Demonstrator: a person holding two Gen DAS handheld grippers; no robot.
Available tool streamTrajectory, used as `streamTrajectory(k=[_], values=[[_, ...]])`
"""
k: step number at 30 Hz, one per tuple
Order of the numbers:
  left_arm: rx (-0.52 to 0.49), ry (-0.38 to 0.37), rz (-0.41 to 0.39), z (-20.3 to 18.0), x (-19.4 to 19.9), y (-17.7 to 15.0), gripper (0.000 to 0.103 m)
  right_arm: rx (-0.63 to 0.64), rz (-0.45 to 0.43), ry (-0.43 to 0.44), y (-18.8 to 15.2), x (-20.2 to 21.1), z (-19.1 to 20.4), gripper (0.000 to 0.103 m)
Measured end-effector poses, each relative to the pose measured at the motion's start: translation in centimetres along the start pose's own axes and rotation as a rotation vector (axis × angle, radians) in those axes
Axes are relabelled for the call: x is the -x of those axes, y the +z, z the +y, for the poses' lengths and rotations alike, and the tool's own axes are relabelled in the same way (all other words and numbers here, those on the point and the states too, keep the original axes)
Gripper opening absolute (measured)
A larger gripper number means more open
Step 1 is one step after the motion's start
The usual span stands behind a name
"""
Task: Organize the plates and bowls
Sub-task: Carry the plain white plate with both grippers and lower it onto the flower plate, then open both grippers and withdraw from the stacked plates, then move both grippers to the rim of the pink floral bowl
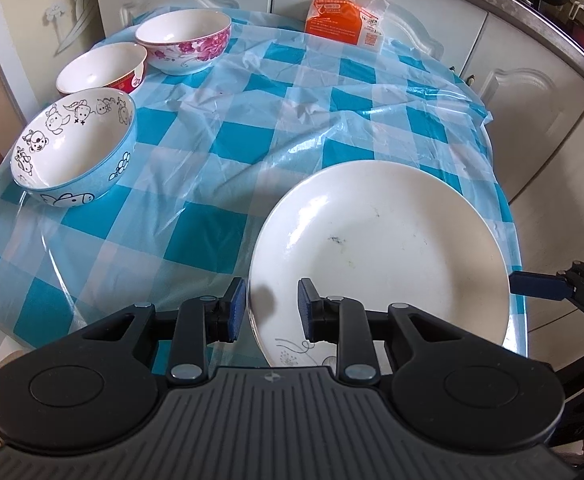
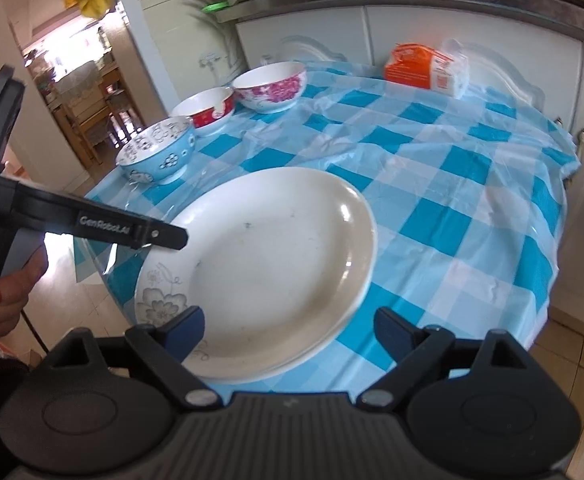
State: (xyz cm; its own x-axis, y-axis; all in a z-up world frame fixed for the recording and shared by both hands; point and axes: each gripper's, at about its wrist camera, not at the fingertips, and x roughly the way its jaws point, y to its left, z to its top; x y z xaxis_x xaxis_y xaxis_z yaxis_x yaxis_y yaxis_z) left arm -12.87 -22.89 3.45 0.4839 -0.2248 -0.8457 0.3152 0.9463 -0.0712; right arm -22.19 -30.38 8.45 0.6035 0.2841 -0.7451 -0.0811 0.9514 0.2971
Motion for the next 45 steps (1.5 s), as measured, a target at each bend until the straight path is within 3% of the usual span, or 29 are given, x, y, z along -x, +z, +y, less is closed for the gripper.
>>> streamTrajectory(k=[5,8,20,30,39,42,45], values=[[0.026,-0.005,-0.004,0.4,0.1,0.4,0.039,-0.052,-0.01,-0.026,0.4,0.3,-0.8,0.097],[0.042,-0.003,-0.005,0.6,0.1,0.7,0.053,-0.084,-0.019,-0.032,1.0,0.3,-1.1,0.098],[0.122,-0.043,0.0,2.2,-0.2,3.5,0.081,-0.276,-0.031,0.016,4.0,-1.2,-2.7,0.102],[0.159,-0.047,-0.104,4.4,-0.7,7.5,0.084,-0.362,-0.075,0.015,6.3,-3.3,-3.8,0.102],[0.094,-0.024,-0.115,4.3,-1.7,9.3,0.086,-0.398,-0.158,-0.02,7.1,-3.8,-4.3,0.102],[0.073,-0.035,-0.155,4.0,-1.5,9.6,0.092,-0.409,-0.183,-0.032,7.0,-3.7,-4.5,0.102],[0.064,-0.048,-0.177,4.0,-2.2,9.7,0.092,-0.414,-0.205,-0.05,6.4,-4.0,-5.0,0.102]])
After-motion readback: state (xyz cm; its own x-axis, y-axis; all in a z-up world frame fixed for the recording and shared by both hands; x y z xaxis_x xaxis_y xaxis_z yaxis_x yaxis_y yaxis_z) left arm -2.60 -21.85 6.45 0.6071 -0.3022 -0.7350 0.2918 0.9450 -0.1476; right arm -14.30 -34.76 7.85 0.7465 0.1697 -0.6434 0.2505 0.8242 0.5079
